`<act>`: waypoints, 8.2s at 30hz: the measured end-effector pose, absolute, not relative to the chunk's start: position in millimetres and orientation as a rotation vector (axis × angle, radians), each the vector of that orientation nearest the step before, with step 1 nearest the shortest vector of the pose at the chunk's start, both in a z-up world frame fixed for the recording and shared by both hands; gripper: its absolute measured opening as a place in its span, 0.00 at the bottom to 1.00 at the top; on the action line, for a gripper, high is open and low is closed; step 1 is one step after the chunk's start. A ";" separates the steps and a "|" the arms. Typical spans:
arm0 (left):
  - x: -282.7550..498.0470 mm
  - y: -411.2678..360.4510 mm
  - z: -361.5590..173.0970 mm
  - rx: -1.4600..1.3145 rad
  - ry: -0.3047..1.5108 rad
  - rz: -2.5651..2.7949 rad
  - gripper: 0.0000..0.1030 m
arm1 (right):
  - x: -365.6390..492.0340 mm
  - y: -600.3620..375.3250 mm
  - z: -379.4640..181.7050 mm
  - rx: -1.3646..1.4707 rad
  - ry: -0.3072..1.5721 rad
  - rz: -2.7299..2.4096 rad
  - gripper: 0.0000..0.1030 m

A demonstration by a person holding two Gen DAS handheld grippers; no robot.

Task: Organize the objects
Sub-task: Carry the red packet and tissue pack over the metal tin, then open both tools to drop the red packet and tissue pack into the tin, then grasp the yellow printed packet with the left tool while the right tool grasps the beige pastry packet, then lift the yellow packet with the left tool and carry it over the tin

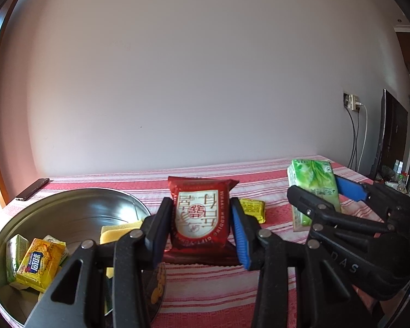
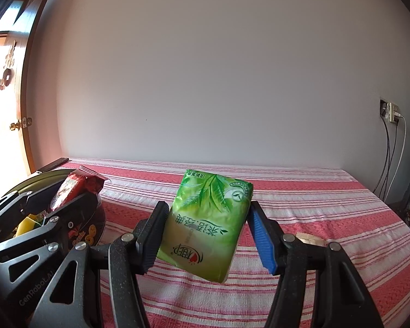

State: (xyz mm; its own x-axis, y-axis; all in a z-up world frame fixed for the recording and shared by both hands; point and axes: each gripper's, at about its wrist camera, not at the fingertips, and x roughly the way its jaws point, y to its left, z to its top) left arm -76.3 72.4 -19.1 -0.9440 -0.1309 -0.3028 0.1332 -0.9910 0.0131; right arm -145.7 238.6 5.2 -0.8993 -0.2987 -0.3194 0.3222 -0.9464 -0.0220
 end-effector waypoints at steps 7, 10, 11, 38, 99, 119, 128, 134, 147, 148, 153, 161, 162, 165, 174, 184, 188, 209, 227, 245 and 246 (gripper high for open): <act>-68.3 65.0 -17.7 0.437 0.021 -2.956 0.40 | -143.8 230.7 5.3 0.433 0.109 -2.759 0.60; -63.9 62.5 -17.2 0.433 0.016 -2.950 0.40 | -142.9 224.8 4.8 0.427 0.127 -2.743 0.60; -62.3 61.0 -17.0 0.430 0.015 -2.946 0.40 | -143.9 223.0 4.7 0.428 0.133 -2.737 0.60; -35.0 -19.7 -0.9 0.428 0.071 -2.763 0.40 | -130.2 144.1 36.6 0.337 0.232 -2.553 0.60; -42.5 -119.0 -22.1 0.664 0.085 -2.515 0.87 | -166.2 32.9 14.6 0.563 0.271 -2.316 0.71; -77.4 5.5 -4.6 0.667 0.024 -2.820 1.00 | -185.3 216.8 13.2 0.643 0.032 -2.653 0.74; -126.3 66.9 -15.8 0.816 -0.086 -2.929 1.00 | -225.0 327.5 -17.9 0.909 -0.061 -2.907 0.74; -169.2 96.8 -23.6 0.954 -0.137 -2.948 1.00 | -239.4 355.2 -29.7 1.063 -0.119 -2.889 0.74; -248.5 105.8 -64.4 1.264 -0.066 -2.884 1.00 | -258.1 340.2 -47.4 1.272 -0.013 -2.789 0.63; -251.6 104.9 -66.6 1.275 -0.065 -2.879 1.00 | -260.9 339.7 -50.3 1.295 -0.008 -2.771 0.58; -267.3 103.8 -70.2 1.299 -0.056 -2.883 1.00 | -264.4 336.3 -51.5 1.301 0.058 -2.779 0.46; -281.5 105.8 -75.4 1.368 -0.084 -2.888 0.92 | -264.4 326.5 -51.3 1.295 0.134 -2.791 0.46; -281.2 105.7 -76.1 1.376 -0.093 -2.876 0.84 | -264.8 326.2 -51.5 1.296 0.135 -2.792 0.46; -279.7 100.0 -75.2 1.377 -0.067 -2.883 0.78 | -265.5 327.0 -52.0 1.295 0.130 -2.790 0.46; -271.5 104.0 -73.7 1.360 -0.129 -2.897 0.68 | -262.2 324.8 -48.3 1.259 0.154 -2.796 0.46; -256.6 95.8 -72.1 1.344 -0.060 -2.909 0.68 | -258.9 321.3 -44.1 1.215 0.137 -2.806 0.46; -249.2 92.0 -68.7 1.297 -0.025 -2.912 0.68 | -257.2 318.9 -42.2 1.183 0.160 -2.822 0.46; -185.7 93.4 -40.9 0.868 -0.049 -2.945 0.68 | -218.0 302.4 -19.4 0.885 0.167 -2.895 0.46; -164.1 89.7 -33.8 0.735 -0.030 -2.966 0.68 | -191.3 290.9 -11.0 0.764 0.092 -2.887 0.46; -143.3 82.4 -30.4 0.633 0.002 -2.964 0.68 | -166.9 270.2 -5.4 0.689 0.078 -2.867 0.46; -142.3 81.4 -30.3 0.630 0.003 -2.965 0.68 | -165.8 269.6 -5.3 0.688 0.077 -2.864 0.46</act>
State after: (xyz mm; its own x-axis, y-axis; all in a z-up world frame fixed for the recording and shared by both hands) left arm -142.3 81.4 -30.3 -0.9077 -0.1076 -0.4056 0.1085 -0.9939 0.0208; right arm -165.8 269.6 -5.3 -0.8729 -0.1765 -0.4548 0.2006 -0.9797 -0.0048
